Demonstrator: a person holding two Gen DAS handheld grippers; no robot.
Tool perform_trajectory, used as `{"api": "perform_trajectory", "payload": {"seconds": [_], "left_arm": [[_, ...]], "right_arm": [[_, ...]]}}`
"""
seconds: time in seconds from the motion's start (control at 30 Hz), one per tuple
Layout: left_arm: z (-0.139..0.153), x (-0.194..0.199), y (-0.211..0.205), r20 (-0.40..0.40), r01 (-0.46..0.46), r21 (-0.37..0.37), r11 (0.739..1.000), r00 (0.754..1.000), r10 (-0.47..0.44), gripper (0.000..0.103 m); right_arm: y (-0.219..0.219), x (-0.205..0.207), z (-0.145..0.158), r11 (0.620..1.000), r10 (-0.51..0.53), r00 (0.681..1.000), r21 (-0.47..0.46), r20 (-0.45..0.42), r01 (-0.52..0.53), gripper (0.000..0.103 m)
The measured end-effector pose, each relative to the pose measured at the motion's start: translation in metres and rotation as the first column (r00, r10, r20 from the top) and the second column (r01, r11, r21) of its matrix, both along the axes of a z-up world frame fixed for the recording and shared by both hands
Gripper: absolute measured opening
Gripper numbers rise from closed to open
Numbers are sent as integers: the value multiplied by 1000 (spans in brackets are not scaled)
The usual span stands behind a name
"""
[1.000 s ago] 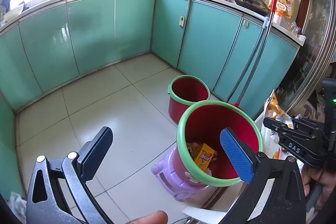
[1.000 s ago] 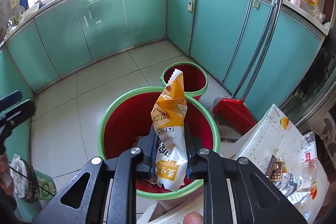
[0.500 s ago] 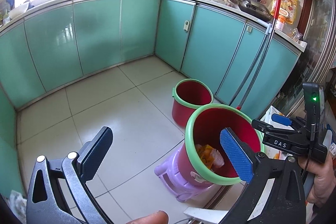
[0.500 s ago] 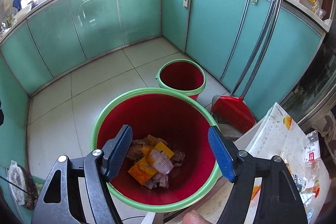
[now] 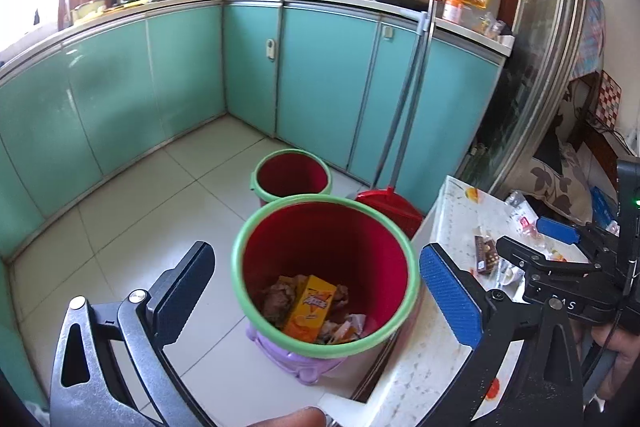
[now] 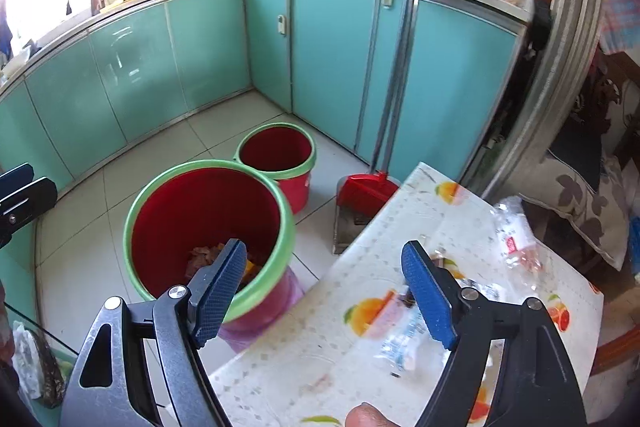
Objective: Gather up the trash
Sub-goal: 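Move both grippers back over the table toward the remaining trash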
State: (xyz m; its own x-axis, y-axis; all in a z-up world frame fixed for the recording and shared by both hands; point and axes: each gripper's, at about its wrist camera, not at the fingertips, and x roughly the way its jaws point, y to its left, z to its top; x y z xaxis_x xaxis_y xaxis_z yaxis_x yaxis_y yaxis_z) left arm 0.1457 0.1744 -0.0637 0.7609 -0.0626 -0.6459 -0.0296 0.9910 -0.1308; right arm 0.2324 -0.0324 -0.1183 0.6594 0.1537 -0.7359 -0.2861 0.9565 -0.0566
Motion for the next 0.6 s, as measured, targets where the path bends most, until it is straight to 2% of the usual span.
{"api": "perform_trajectory", "payload": {"seconds": [0.23, 0.43, 0.6], "left_arm": [[2, 4, -89, -15, 156, -8, 988, 988, -156, 103], [-8, 8, -169, -56, 275, -19, 961, 960, -275, 103], [-21, 8, -234, -100, 353, 1, 936, 931, -351, 103]], "right_arm": [[-119, -35, 5, 987, -161, 987, -6, 6, 161, 84], [-221, -65, -2, 955, -297, 955, -9, -22, 297, 84], [-292, -91, -13, 924, -383, 922, -10, -51, 383, 84]]}}
